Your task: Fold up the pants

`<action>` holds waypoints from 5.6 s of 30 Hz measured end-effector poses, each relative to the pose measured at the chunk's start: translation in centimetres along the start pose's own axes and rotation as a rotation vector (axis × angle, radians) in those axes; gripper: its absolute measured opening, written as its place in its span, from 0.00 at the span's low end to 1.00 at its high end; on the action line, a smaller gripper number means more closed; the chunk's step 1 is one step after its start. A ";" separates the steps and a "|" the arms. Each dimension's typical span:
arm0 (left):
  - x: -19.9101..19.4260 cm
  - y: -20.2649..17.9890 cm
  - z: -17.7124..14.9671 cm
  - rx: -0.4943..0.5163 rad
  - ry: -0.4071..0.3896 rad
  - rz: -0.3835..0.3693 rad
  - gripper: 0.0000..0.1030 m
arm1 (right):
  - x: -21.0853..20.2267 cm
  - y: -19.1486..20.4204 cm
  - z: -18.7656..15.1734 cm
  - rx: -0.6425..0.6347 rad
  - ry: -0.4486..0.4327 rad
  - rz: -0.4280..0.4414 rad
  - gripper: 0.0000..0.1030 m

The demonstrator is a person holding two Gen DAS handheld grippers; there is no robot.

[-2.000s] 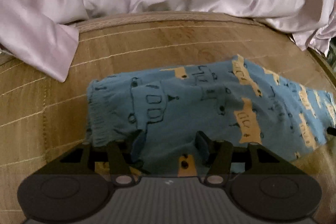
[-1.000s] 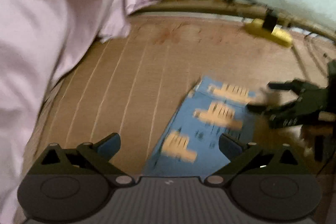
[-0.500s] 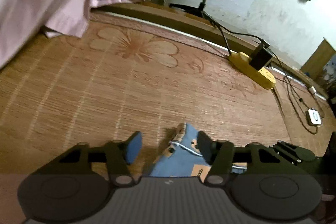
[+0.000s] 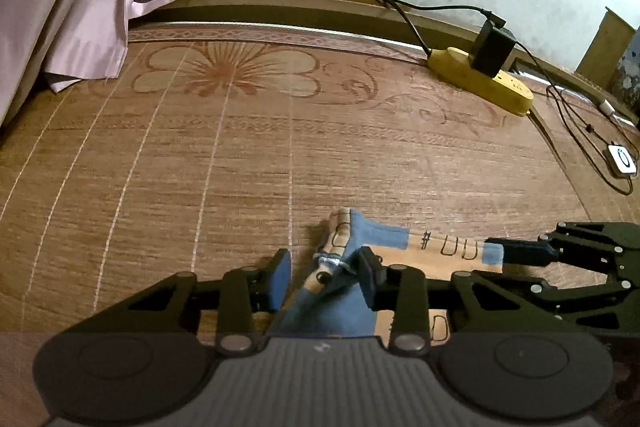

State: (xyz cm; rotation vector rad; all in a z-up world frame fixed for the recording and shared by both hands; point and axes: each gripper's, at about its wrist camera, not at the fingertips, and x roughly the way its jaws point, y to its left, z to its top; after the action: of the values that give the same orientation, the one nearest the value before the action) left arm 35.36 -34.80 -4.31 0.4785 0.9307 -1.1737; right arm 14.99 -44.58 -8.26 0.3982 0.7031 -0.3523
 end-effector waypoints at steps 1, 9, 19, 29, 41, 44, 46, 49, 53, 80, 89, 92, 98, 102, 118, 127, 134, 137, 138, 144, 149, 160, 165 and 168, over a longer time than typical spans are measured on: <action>-0.1 0.0 0.0 -0.008 0.003 -0.001 0.39 | 0.0 -0.1 0.0 0.010 0.002 0.010 0.27; -2.5 3.0 0.5 -0.190 -0.036 -0.069 0.51 | -1.0 1.9 -0.1 -0.151 -0.048 -0.004 0.16; -4.1 6.4 0.3 -0.459 0.059 -0.229 0.52 | -2.3 7.6 -2.1 -0.595 -0.124 0.000 0.15; -2.9 4.1 1.9 -0.485 0.160 -0.272 0.67 | -3.5 10.6 -4.1 -0.841 -0.149 0.052 0.15; -1.8 0.4 3.7 -0.423 0.291 -0.062 0.66 | -3.8 11.2 -5.1 -0.894 -0.119 0.079 0.16; -1.8 0.0 3.6 -0.408 0.310 -0.015 0.54 | -3.9 11.1 -5.1 -0.894 -0.116 0.082 0.16; -1.5 -0.1 3.3 -0.405 0.326 0.009 0.37 | -3.9 11.1 -4.9 -0.892 -0.114 0.087 0.16; -1.6 1.1 2.3 -0.484 0.335 -0.031 0.23 | -3.9 10.9 -4.6 -0.875 -0.105 0.099 0.17; -2.2 2.6 1.0 -0.544 0.308 -0.059 0.16 | -4.3 10.6 -4.4 -0.839 -0.090 0.149 0.38; -3.1 3.7 -1.1 -0.596 0.244 -0.074 0.30 | -3.4 11.0 -4.9 -0.844 -0.015 0.186 0.16; -4.3 3.7 -1.5 -0.617 0.244 -0.019 0.10 | -4.7 10.2 -4.1 -0.803 -0.063 0.199 0.15; -5.1 3.8 -1.6 -0.647 0.242 -0.017 0.10 | -5.4 9.7 -3.7 -0.782 -0.072 0.219 0.14; -7.8 2.6 -2.7 -0.628 0.216 0.029 0.10 | -7.6 8.8 -3.4 -0.753 -0.119 0.304 0.14; -9.9 1.9 -4.2 -0.636 0.227 0.074 0.10 | -8.9 9.5 -4.2 -0.782 -0.126 0.373 0.14; -12.8 1.2 -12.4 -0.720 0.083 0.199 0.10 | -8.2 11.8 -7.7 -0.805 -0.077 0.530 0.13; -14.7 1.2 -15.1 -0.722 0.045 0.196 0.10 | -8.3 12.5 -8.0 -0.784 -0.079 0.558 0.13; -16.9 2.3 -16.9 -0.744 0.005 0.169 0.10 | -9.3 14.6 -8.8 -0.794 -0.074 0.611 0.13; -17.6 2.8 -18.3 -0.771 0.003 0.167 0.10 | -9.8 15.6 -9.3 -0.804 -0.078 0.626 0.13; -17.9 2.9 -18.8 -0.779 0.004 0.169 0.10 | -9.9 15.9 -9.4 -0.805 -0.076 0.633 0.13; -19.4 4.2 -21.8 -0.846 -0.009 0.169 0.10 | -10.9 18.5 -10.2 -0.838 -0.072 0.674 0.13; -21.3 4.6 -24.0 -0.866 -0.038 0.167 0.10 | -11.9 20.5 -10.7 -0.867 -0.069 0.710 0.13; -24.6 5.7 -27.7 -0.916 -0.095 0.152 0.10 | -12.7 23.6 -11.7 -0.877 -0.045 0.779 0.13; -25.3 5.9 -29.1 -0.922 -0.085 0.163 0.10 | -12.8 24.6 -12.3 -0.883 -0.026 0.801 0.13; -25.7 5.9 -29.8 -0.923 -0.083 0.167 0.10 | -12.8 25.0 -12.6 -0.890 -0.008 0.810 0.13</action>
State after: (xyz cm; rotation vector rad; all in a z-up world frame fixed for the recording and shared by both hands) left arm 27.68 4.07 -0.64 -0.2368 1.2134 -0.5093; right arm 9.97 -14.76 -2.53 -0.1878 0.5705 0.7175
